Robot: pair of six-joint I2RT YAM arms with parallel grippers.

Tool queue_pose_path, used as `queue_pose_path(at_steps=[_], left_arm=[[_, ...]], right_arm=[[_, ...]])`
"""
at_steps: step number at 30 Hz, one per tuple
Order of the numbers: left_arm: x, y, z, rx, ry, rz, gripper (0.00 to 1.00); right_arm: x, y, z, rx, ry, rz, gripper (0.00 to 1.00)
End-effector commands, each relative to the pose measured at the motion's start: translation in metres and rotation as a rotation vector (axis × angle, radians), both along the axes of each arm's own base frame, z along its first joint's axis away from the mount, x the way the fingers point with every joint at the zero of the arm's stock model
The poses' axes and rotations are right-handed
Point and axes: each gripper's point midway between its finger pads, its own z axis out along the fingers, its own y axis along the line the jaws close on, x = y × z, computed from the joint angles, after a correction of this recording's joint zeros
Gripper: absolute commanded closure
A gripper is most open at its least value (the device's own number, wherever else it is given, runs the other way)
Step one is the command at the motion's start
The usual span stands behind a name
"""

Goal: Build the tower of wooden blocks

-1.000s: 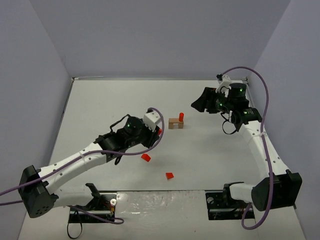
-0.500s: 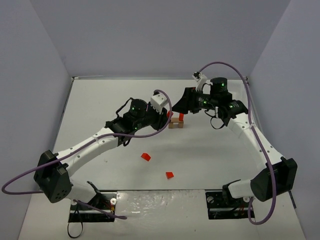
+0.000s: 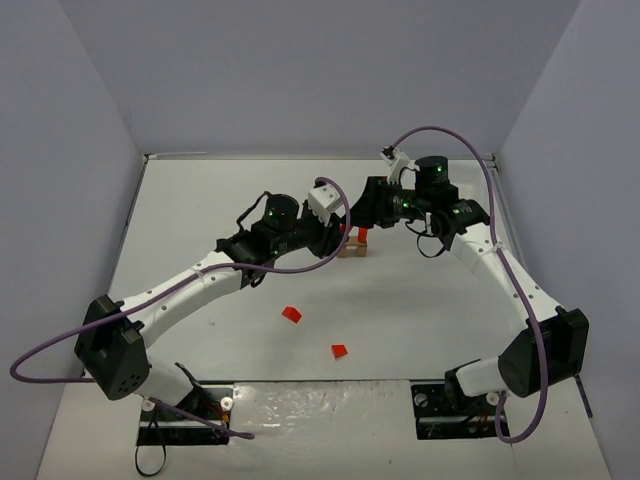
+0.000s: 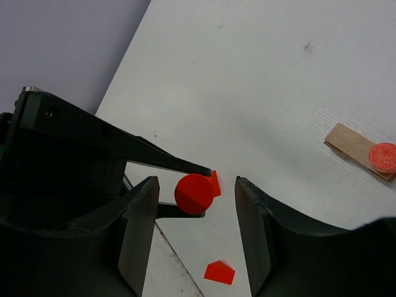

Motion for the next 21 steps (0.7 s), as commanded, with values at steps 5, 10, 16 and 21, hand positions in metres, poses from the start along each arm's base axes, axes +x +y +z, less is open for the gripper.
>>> queue_pose_path(at_steps=[5,10,16,21], left_arm=[[0.015,-0.009,0.064,-0.128,-0.151,-0.010,1.00],[0.014,-0.011,0.067,-0.136,-0.156,-0.018,1.00],[0.014,-0.011,0.066,-0.134,-0.160,-0.020,0.99],[0.016,-0.007,0.049,-0.112,-0.128,0.009,0.72]], right_arm=[[0.001,0.009,0.023,0.048,-0.054,0.034,0.60],[0.000,0.009,0.020,0.044,-0.045,0.032,0.68],[0.001,0.007,0.019,0.036,-0.054,0.023,0.85],[0.008,0.002,0.034,0.015,-0.133,-0.012,1.00]])
